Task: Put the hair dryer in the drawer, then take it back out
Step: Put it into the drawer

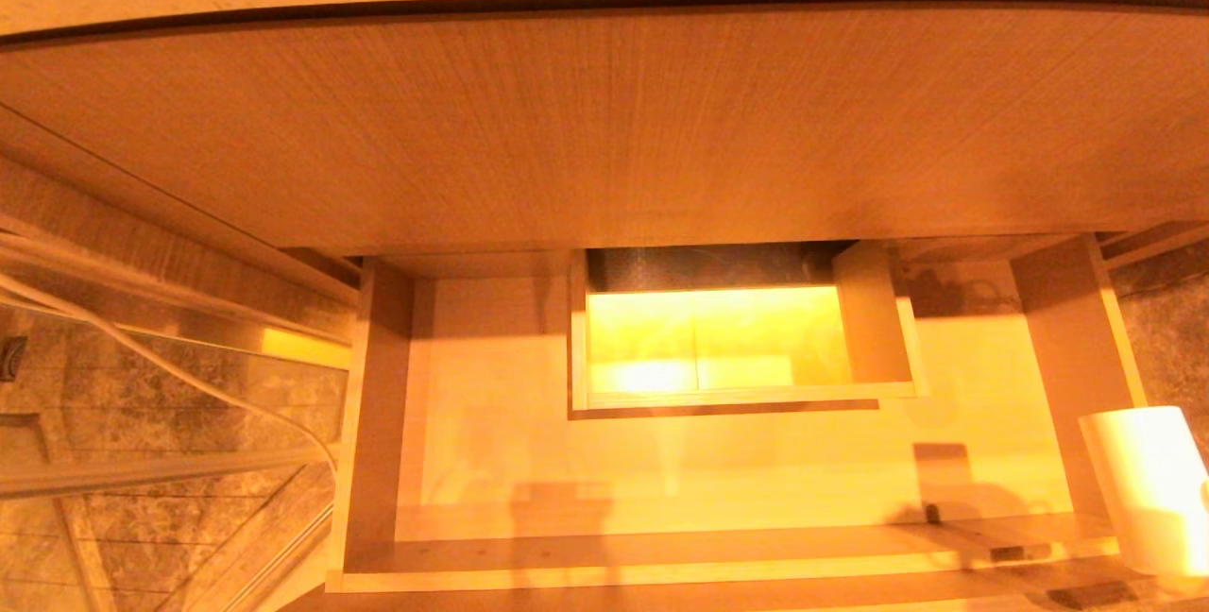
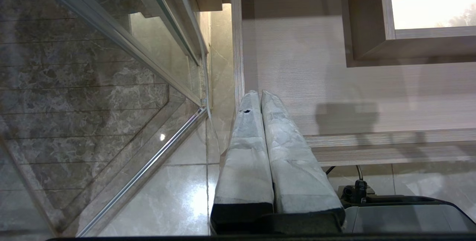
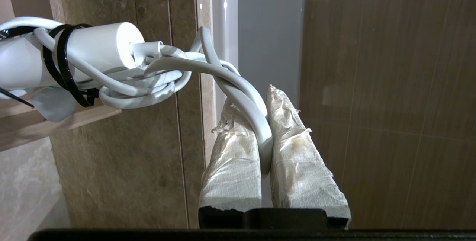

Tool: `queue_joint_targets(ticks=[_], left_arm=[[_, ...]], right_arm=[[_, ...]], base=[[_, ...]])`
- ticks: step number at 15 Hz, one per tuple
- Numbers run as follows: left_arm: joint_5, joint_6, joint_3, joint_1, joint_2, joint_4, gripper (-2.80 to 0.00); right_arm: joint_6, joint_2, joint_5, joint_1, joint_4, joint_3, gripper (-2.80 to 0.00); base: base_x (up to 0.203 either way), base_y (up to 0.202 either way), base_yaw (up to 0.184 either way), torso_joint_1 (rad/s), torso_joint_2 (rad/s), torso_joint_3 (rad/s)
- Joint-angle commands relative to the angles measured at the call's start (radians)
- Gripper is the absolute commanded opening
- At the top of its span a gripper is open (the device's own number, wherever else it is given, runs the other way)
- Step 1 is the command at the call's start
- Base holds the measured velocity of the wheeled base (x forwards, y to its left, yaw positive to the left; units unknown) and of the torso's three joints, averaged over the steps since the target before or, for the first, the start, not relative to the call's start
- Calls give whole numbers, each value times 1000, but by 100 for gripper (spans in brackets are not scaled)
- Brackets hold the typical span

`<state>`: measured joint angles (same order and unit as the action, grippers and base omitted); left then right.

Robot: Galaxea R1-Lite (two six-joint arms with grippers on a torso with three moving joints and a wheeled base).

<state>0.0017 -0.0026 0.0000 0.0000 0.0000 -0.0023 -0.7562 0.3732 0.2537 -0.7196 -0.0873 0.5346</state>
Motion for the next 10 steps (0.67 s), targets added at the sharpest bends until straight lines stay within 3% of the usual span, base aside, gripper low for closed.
queue_joint_targets(ticks=[1, 10], left_arm=[[0, -1, 0, 0, 0, -1, -280], [0, -1, 0, 0, 0, -1, -280]], right_arm=[[-6, 14, 2, 0, -1, -9, -280], [-29, 2, 2, 0, 0, -82, -280]], base=[[0, 0, 0, 0, 0, 0], [0, 0, 0, 0, 0, 0]])
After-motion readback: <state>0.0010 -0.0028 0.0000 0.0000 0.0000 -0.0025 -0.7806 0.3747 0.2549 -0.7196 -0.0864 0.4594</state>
